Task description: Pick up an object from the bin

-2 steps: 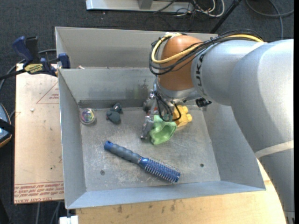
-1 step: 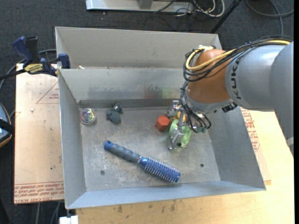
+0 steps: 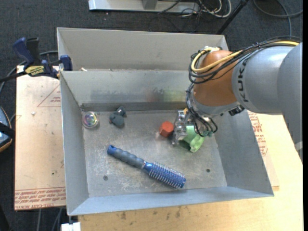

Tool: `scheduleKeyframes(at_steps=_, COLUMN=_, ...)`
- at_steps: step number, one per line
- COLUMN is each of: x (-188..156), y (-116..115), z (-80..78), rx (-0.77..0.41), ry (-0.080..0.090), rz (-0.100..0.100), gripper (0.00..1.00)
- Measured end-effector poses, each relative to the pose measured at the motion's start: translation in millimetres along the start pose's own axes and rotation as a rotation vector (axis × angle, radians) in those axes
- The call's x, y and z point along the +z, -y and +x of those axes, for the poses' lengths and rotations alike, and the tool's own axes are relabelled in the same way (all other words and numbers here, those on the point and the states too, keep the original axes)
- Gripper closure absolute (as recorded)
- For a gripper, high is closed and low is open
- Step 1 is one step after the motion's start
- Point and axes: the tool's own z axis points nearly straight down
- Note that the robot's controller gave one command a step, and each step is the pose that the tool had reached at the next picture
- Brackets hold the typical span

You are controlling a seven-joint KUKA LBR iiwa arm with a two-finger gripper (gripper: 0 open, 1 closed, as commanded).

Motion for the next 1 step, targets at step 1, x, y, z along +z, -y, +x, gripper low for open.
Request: scheduleKeyframes(at_steps=1, x=-129.5, y=1.9, z=-0.6, rx=-0.384, ry=-0.003, rz=0.001, gripper=1.00)
